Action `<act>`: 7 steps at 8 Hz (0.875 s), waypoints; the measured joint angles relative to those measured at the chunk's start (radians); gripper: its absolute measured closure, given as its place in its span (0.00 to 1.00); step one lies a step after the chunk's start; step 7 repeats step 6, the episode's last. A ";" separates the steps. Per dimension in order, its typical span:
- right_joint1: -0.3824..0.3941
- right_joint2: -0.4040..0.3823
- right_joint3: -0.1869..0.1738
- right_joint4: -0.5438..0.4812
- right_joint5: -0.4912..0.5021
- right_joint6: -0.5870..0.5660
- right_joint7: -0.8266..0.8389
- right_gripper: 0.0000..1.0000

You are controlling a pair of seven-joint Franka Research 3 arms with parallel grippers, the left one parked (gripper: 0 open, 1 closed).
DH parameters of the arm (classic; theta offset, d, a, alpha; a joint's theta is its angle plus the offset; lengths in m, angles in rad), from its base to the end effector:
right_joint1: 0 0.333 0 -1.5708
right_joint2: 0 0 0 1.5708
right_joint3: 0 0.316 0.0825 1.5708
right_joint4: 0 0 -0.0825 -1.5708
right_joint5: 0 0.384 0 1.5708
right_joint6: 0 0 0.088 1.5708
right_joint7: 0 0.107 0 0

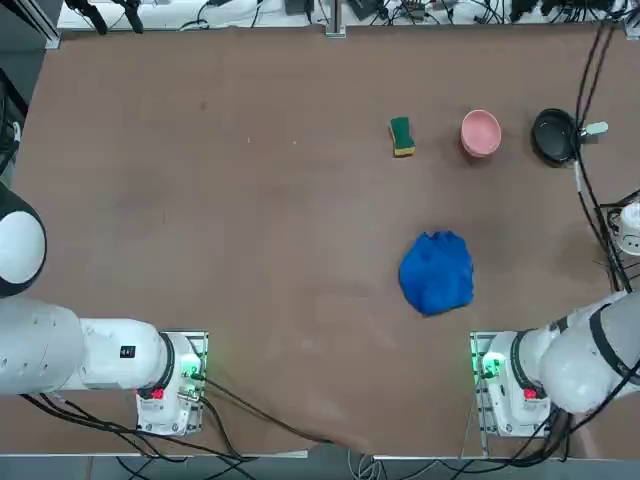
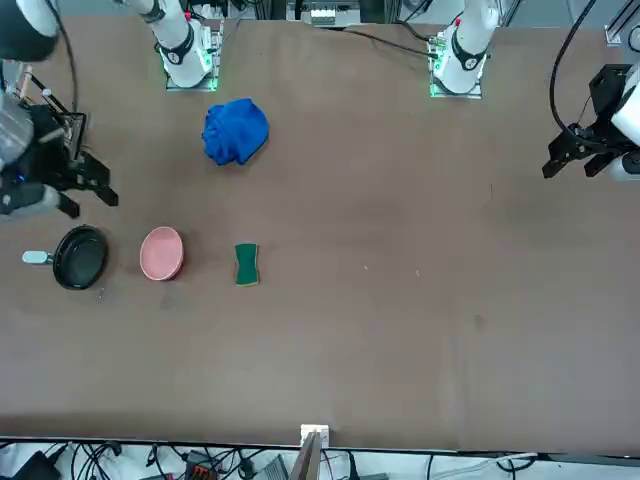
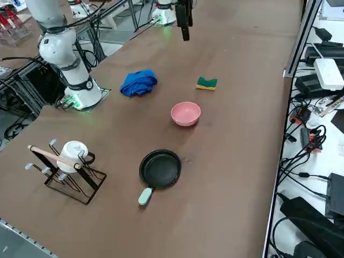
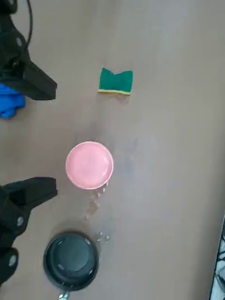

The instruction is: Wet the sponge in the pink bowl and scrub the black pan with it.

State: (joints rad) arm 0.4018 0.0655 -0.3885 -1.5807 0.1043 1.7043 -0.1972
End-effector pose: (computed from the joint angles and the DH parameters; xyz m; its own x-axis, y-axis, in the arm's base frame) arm 0.5847 0.0246 0.5976 0.9774 0.1970 0.0768 0.2021 -0.9772 -0.0654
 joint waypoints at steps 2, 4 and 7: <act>-0.155 -0.063 0.154 -0.001 -0.041 -0.078 0.040 0.00; -0.268 -0.122 0.294 -0.015 -0.088 -0.148 0.114 0.00; -0.282 -0.166 0.322 -0.035 -0.101 -0.196 0.149 0.00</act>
